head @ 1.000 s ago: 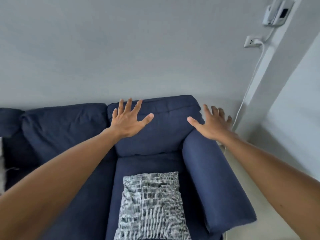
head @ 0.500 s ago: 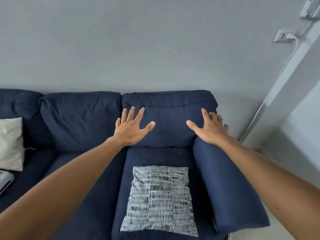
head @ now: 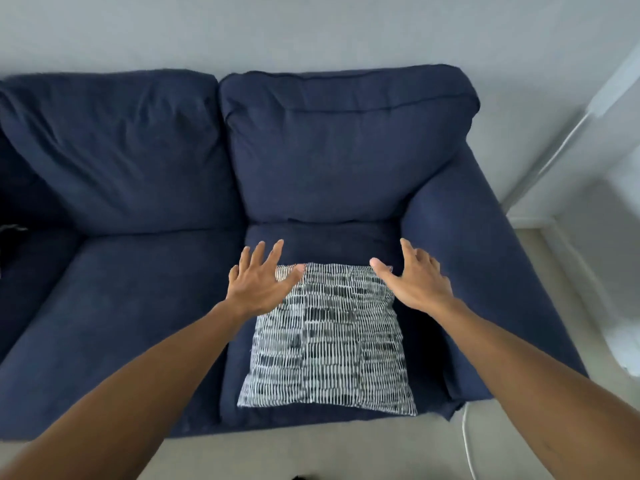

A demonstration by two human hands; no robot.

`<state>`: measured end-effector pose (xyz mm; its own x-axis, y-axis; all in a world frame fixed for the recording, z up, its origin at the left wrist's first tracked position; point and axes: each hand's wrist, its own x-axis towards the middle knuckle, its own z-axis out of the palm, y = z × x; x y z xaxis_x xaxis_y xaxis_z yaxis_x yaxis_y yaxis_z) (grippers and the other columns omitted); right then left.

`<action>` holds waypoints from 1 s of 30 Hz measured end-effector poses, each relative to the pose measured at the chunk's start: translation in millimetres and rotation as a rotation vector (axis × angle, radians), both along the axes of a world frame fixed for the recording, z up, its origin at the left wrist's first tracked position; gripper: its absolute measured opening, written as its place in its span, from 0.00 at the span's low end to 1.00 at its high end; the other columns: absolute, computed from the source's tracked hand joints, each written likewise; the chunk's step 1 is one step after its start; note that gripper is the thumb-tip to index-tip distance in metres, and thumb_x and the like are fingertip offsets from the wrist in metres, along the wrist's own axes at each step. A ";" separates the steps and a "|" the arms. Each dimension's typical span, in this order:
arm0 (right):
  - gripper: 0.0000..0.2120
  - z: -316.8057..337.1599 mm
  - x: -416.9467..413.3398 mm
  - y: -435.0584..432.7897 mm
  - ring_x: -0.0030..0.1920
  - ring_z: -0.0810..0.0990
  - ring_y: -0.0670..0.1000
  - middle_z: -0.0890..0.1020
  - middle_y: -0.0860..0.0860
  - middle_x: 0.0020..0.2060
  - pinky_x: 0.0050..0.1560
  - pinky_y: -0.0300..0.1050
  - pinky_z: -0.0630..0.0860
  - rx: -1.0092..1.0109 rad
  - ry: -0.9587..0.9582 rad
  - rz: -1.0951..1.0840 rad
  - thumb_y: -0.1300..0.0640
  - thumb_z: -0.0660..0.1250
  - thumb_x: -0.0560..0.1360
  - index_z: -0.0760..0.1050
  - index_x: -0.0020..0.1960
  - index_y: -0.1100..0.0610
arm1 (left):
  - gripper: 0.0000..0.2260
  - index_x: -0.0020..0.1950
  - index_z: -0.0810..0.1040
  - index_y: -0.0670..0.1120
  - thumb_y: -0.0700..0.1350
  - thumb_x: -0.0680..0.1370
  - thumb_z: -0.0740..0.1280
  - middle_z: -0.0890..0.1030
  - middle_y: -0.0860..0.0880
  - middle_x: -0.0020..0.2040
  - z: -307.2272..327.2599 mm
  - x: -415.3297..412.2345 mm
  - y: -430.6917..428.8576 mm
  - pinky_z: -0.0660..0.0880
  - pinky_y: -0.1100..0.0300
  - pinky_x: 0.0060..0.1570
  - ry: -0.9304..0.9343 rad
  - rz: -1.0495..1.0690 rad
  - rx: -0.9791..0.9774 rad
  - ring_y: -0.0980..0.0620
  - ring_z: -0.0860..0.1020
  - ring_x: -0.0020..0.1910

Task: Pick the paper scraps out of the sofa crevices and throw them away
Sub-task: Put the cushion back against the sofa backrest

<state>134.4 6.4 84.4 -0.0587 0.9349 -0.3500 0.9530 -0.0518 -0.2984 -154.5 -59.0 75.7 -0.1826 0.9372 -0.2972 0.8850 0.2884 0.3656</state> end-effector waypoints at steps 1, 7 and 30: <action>0.50 -20.1 -0.5 -2.0 0.79 0.54 0.59 0.57 0.54 0.80 0.70 0.67 0.62 -0.024 0.005 -0.003 0.19 0.45 0.68 0.43 0.81 0.47 | 0.40 0.80 0.46 0.59 0.77 0.73 0.46 0.47 0.48 0.82 -20.5 -1.3 -2.1 0.47 0.37 0.75 -0.011 0.013 -0.018 0.43 0.42 0.80; 0.52 -121.9 0.3 -14.5 0.79 0.54 0.61 0.54 0.55 0.80 0.70 0.69 0.61 -0.130 0.027 -0.031 0.17 0.43 0.67 0.41 0.81 0.46 | 0.38 0.79 0.46 0.61 0.75 0.74 0.48 0.50 0.47 0.81 -125.8 -4.3 -13.7 0.53 0.36 0.74 -0.061 0.117 -0.099 0.42 0.47 0.79; 0.51 -203.0 -3.1 -27.2 0.72 0.67 0.66 0.67 0.62 0.75 0.69 0.66 0.67 -0.046 0.298 -0.277 0.22 0.56 0.70 0.48 0.81 0.52 | 0.44 0.78 0.58 0.54 0.78 0.69 0.56 0.75 0.38 0.65 -202.2 -6.9 -17.1 0.73 0.39 0.61 -0.341 0.557 0.118 0.37 0.73 0.64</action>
